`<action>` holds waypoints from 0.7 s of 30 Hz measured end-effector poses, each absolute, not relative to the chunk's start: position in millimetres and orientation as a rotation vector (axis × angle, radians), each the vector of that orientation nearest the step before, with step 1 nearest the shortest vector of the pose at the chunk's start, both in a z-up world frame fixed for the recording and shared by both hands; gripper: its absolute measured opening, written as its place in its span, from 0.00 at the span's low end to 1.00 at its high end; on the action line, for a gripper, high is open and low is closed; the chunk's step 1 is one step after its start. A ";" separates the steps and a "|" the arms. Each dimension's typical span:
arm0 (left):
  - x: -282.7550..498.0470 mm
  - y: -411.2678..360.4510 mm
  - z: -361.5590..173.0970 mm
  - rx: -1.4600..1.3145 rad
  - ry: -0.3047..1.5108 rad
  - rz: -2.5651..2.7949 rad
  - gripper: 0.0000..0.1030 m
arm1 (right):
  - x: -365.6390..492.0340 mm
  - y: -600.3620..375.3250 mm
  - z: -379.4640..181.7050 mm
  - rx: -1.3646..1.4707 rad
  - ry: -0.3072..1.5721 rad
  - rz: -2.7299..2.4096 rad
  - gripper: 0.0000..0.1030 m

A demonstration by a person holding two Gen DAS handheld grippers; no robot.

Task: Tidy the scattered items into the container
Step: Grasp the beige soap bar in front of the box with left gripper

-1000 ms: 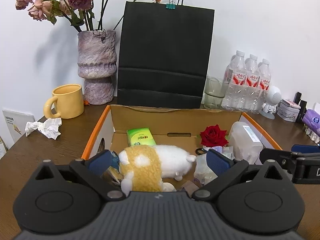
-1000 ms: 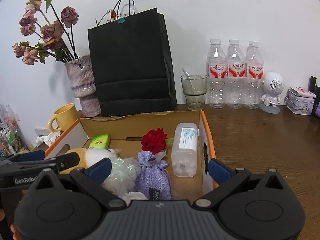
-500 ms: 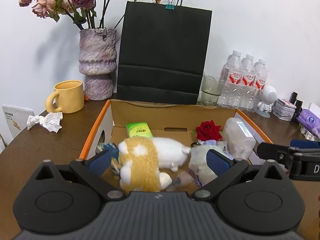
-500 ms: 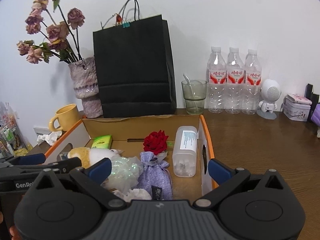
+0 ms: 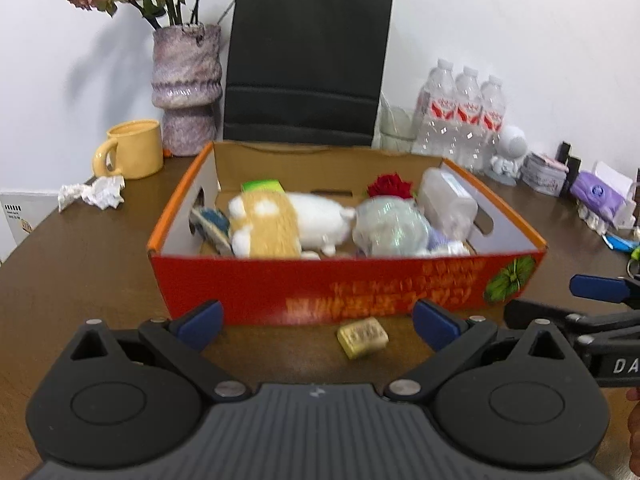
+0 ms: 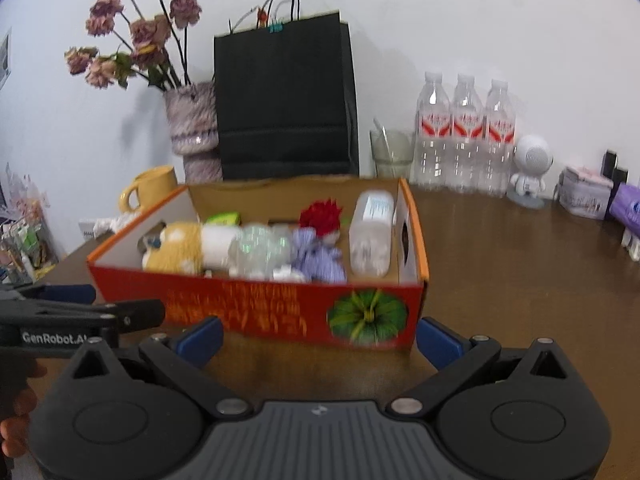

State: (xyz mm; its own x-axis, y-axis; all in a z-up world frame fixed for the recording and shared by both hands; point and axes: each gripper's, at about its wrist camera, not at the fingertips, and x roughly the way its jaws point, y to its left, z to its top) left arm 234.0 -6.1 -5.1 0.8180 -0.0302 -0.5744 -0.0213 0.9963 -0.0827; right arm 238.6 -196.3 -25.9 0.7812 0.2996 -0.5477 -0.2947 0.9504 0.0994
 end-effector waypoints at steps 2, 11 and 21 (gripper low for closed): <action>236.1 -10.0 -12.1 -0.082 0.635 -0.006 1.00 | 238.9 -197.4 -34.0 0.006 0.616 0.324 1.00; 257.9 -23.4 -35.1 -0.079 0.695 0.011 0.99 | 252.7 -206.6 -59.6 -0.022 0.682 0.304 1.00; 260.1 -40.9 -45.8 -0.011 0.654 0.029 0.37 | 262.8 -215.5 -71.3 0.040 0.717 0.298 1.00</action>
State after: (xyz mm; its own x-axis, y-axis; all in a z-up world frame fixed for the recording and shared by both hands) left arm 260.1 -40.9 -45.8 0.7934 0.0239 -0.6082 -0.0309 0.9995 -0.0010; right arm 262.8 -215.5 -71.3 0.7132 0.2823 -0.6416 -0.2548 0.9571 0.1379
